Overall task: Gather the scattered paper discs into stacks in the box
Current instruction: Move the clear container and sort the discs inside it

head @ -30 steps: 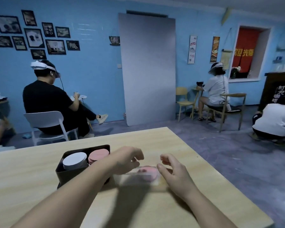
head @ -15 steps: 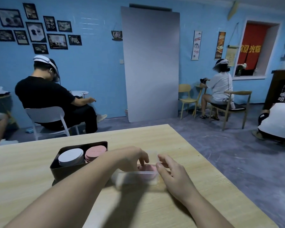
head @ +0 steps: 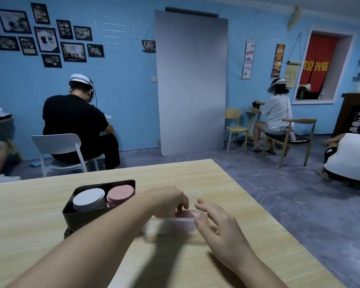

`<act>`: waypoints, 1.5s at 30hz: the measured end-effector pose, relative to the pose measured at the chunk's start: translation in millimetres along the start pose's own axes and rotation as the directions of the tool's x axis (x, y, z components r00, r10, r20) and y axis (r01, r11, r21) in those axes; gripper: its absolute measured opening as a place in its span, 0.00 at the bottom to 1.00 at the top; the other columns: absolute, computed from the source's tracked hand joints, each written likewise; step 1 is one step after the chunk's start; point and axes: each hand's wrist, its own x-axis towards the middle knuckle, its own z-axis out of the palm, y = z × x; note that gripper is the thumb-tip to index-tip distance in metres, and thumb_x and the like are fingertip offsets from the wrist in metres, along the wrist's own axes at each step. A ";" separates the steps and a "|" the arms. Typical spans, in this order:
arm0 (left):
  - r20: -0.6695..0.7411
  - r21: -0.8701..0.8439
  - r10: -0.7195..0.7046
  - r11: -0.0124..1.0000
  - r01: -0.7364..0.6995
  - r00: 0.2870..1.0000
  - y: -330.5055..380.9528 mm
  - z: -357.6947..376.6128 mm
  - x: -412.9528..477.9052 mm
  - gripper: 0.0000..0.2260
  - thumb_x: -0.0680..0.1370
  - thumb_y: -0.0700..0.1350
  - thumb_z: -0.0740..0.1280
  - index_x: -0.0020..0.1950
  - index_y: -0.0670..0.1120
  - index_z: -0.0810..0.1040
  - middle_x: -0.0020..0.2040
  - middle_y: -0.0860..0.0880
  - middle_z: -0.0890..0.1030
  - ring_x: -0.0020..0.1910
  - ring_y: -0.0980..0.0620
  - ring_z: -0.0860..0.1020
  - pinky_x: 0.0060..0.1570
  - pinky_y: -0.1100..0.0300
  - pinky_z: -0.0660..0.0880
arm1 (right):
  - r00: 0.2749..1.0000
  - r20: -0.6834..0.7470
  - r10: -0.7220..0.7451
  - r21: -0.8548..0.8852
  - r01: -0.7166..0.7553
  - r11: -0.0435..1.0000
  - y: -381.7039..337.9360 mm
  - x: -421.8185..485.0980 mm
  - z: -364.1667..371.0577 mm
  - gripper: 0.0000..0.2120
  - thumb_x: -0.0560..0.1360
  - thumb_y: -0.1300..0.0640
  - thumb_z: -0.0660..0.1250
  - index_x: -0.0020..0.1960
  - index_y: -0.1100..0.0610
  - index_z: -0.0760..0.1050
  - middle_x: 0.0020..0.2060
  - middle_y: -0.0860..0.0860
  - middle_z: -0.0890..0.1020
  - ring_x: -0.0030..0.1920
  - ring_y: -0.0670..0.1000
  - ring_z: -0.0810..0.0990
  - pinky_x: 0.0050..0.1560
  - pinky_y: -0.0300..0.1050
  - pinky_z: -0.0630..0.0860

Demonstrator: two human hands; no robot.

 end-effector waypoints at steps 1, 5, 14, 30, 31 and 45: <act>0.016 0.004 -0.009 1.000 0.009 1.000 0.4 -0.3 1.2 0.14 0.81 0.53 0.67 0.65 0.51 0.81 0.56 0.51 0.85 0.52 0.47 0.80 0.54 0.51 0.81 | 1.000 0.019 -0.007 0.003 0.007 1.000 -0.2 -2.0 0.6 0.23 0.77 0.40 0.63 0.67 0.48 0.80 0.68 0.35 0.75 0.71 0.31 0.69 0.71 0.32 0.67; 0.068 0.054 -0.018 0.998 0.015 0.998 1.5 0.2 5.1 0.11 0.82 0.51 0.66 0.60 0.53 0.84 0.51 0.53 0.85 0.48 0.46 0.79 0.44 0.57 0.76 | 1.000 0.031 0.003 0.023 -0.004 1.000 2.2 -7.3 1.1 0.17 0.76 0.42 0.65 0.64 0.39 0.79 0.69 0.38 0.77 0.70 0.34 0.72 0.71 0.35 0.69; 0.020 -0.071 -0.023 0.997 0.025 1.000 1.1 -0.5 -3.1 0.17 0.80 0.51 0.67 0.69 0.51 0.78 0.59 0.53 0.84 0.56 0.48 0.81 0.60 0.49 0.79 | 0.998 0.063 0.010 -0.006 -0.010 1.000 1.4 -7.4 0.9 0.17 0.77 0.49 0.67 0.66 0.45 0.81 0.71 0.40 0.76 0.72 0.35 0.70 0.72 0.36 0.67; -0.080 -0.182 0.018 0.983 -0.032 0.997 -6.4 9.2 -4.2 0.16 0.79 0.54 0.71 0.65 0.51 0.81 0.59 0.54 0.85 0.54 0.54 0.84 0.57 0.54 0.81 | 0.999 0.053 0.008 -0.010 -0.007 1.000 -2.5 -7.0 0.6 0.18 0.76 0.50 0.68 0.65 0.48 0.81 0.69 0.39 0.77 0.71 0.33 0.71 0.70 0.33 0.68; -0.073 -0.165 0.023 0.986 -0.035 0.997 -5.7 8.4 -4.0 0.16 0.78 0.55 0.72 0.64 0.53 0.82 0.57 0.55 0.86 0.53 0.55 0.84 0.57 0.55 0.81 | 0.999 0.051 0.008 -0.011 -0.008 1.000 -2.2 -6.8 0.5 0.18 0.76 0.50 0.68 0.65 0.48 0.81 0.69 0.39 0.77 0.70 0.34 0.71 0.70 0.34 0.69; -0.117 -0.212 0.031 0.976 -0.056 0.993 -3.5 -1.9 -15.3 0.15 0.73 0.58 0.67 0.49 0.48 0.82 0.43 0.53 0.85 0.45 0.54 0.82 0.50 0.57 0.81 | 0.997 0.069 0.028 -0.011 -0.027 1.000 -3.4 -7.5 -0.5 0.20 0.77 0.48 0.67 0.68 0.47 0.78 0.70 0.39 0.77 0.71 0.34 0.71 0.70 0.37 0.70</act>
